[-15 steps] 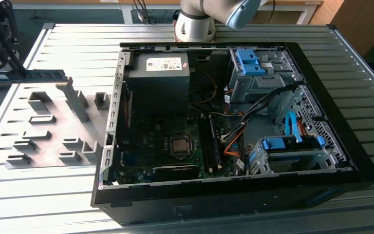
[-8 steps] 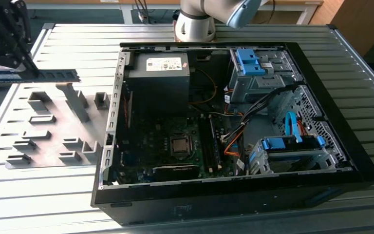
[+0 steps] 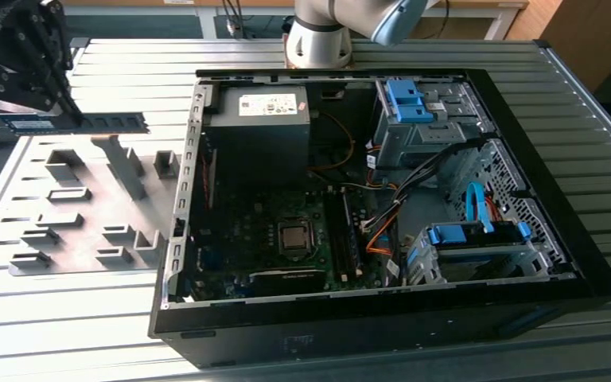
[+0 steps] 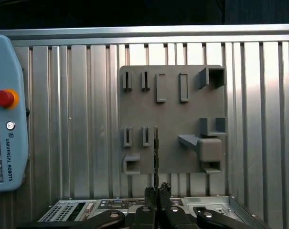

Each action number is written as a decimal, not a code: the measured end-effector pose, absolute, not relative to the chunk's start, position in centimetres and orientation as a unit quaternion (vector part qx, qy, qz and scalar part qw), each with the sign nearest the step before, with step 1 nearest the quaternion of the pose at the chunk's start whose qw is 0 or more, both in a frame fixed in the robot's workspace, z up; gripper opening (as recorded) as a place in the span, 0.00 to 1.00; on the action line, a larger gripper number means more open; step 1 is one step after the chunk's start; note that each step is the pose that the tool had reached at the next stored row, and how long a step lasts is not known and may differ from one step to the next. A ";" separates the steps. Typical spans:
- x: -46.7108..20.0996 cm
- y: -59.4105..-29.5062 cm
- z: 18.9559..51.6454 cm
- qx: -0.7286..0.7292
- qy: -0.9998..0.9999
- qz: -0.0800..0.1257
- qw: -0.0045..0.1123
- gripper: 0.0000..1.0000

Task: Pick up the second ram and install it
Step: 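Pick up the second ram and move it above second insertion slot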

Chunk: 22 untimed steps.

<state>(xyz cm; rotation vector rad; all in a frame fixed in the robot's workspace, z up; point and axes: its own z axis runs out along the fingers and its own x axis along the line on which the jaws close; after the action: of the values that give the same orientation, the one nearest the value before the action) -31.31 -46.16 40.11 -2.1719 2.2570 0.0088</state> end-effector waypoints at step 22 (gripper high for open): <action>-25.5 -46.2 40.1 -0.693 0.721 0.003 0.005 0.14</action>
<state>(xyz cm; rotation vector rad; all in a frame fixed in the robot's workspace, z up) -25.55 -46.16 40.10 -2.1717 2.2571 0.0088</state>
